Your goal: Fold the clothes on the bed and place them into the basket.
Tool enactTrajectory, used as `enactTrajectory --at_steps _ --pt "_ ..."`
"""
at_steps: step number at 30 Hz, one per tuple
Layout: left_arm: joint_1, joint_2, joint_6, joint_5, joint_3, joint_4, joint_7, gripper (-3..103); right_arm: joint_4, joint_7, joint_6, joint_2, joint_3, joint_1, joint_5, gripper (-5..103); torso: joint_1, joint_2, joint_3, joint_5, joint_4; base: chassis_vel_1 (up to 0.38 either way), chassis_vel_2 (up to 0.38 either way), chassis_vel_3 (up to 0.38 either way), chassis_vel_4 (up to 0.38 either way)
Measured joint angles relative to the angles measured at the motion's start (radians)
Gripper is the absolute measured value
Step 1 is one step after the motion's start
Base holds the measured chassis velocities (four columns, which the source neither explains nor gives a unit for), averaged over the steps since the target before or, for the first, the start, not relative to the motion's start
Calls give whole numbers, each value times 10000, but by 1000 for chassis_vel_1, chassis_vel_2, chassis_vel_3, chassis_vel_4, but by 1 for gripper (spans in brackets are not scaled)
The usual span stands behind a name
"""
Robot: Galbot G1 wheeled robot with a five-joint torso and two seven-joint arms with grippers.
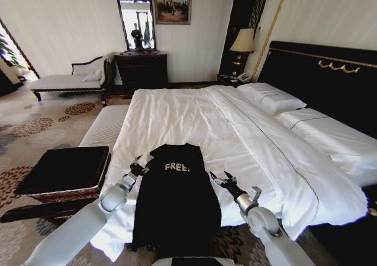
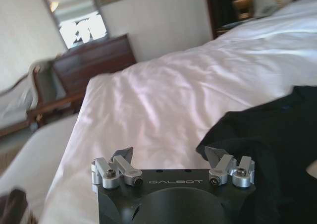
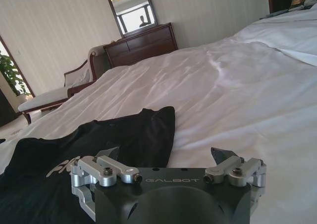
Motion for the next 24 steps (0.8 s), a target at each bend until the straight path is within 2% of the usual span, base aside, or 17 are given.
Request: enactTrajectory --at_steps 1,3,4,5,8,10,16,24 --pt "0 0 0 0 0 0 0 82 0 0 0 0 0 0 0 100 0 0 0 0 0 0 0 0 0" --pt "-418 -586 269 -1620 -170 436 -311 93 40 0 0 -19 35 -67 -19 100 1 0 1 -2 -6 0 0 0 0" --pt "-552 -771 362 -2156 -187 537 -388 97 63 0 -2 -25 47 -87 -20 100 1 0 1 0 -4 0 0 0 0" --pt "-552 -771 362 -2156 -187 537 -388 97 63 0 -2 -25 47 -87 -20 100 1 0 1 0 -4 0 0 0 0" --pt "-1069 -1443 602 -3362 -127 1050 -531 100 74 2 -11 -68 60 -120 -33 100 0 0 1 2 0 0 0 0 0" --pt "-1428 -1872 660 -3845 -69 1460 -614 100 84 5 -26 -90 52 -126 -39 100 0 0 1 1 -1 0 0 0 0" --pt "-2188 -2639 736 -4725 -142 2463 -1035 101 144 6 -35 -261 171 -255 -42 100 2 0 2 2 -2 0 0 0 0" --pt "-2921 -3357 1021 -5052 -123 4037 -1258 96 195 -3 -38 -454 340 -310 89 100 1 -1 2 0 0 0 0 0 0"
